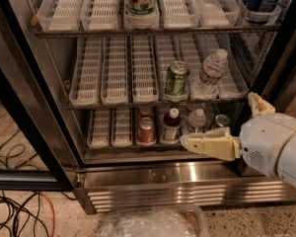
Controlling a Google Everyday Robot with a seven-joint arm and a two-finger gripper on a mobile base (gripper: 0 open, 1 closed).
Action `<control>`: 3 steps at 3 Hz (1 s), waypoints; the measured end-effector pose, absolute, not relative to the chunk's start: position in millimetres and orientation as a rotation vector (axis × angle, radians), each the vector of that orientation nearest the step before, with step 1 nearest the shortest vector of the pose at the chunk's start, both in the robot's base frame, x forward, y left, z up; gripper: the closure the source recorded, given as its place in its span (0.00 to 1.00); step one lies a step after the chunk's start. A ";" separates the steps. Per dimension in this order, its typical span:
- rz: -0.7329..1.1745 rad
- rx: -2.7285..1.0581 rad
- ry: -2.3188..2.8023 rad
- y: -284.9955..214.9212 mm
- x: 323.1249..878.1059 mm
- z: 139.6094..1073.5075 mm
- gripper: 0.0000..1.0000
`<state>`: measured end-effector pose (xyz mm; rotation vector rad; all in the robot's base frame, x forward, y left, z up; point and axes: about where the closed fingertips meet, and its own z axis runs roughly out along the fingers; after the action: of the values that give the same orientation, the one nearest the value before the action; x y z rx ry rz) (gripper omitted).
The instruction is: Pick water bottle from middle shelf of fridge
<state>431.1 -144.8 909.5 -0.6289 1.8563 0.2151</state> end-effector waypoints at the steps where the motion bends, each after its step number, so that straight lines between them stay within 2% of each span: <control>1: 0.244 -0.513 1.856 -143.6 440.0 901.7 0.00; 3: 0.247 -0.482 1.854 -139.1 441.1 905.4 0.00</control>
Offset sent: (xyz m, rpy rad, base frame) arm 0.0079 0.0011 -0.0071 0.0699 0.0003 -0.0587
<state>441.1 -139.1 905.4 -0.4818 1.8544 0.2469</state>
